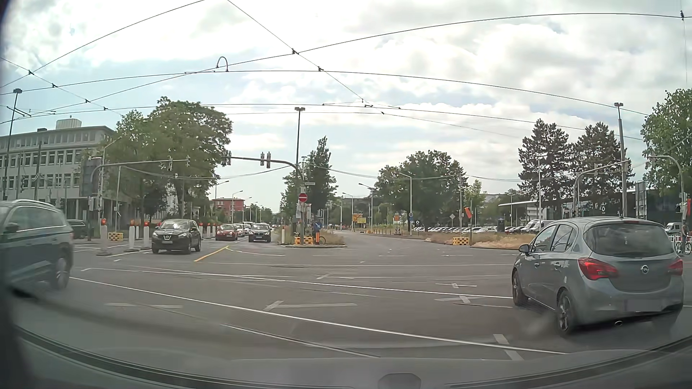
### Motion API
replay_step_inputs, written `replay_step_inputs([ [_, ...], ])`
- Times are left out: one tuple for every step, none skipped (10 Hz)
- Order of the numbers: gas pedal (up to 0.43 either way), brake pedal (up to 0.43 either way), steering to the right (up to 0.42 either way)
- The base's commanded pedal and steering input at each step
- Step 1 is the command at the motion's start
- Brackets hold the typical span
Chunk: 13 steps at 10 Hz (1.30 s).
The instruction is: Follow the waypoints while adhering to traffic rules and regulations
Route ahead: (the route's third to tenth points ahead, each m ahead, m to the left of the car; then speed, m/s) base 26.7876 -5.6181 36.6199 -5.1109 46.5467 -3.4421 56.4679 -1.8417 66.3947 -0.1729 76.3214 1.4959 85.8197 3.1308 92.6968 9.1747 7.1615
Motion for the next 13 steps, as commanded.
replay_step_inputs([
  [0.189,0.03,0.033],
  [0.177,0.03,0.033],
  [0.177,0.03,0.034],
  [0.15,0.03,0.038],
  [0.138,0.03,0.041],
  [0.138,0.03,0.042],
  [0.138,0.03,0.043],
  [0.13,0.03,0.043],
  [0.118,0.03,0.042],
  [0.118,0.03,0.042],
  [0.118,0.03,0.04],
  [0.118,0.03,0.036],
  [0.118,0.03,0.03],
])
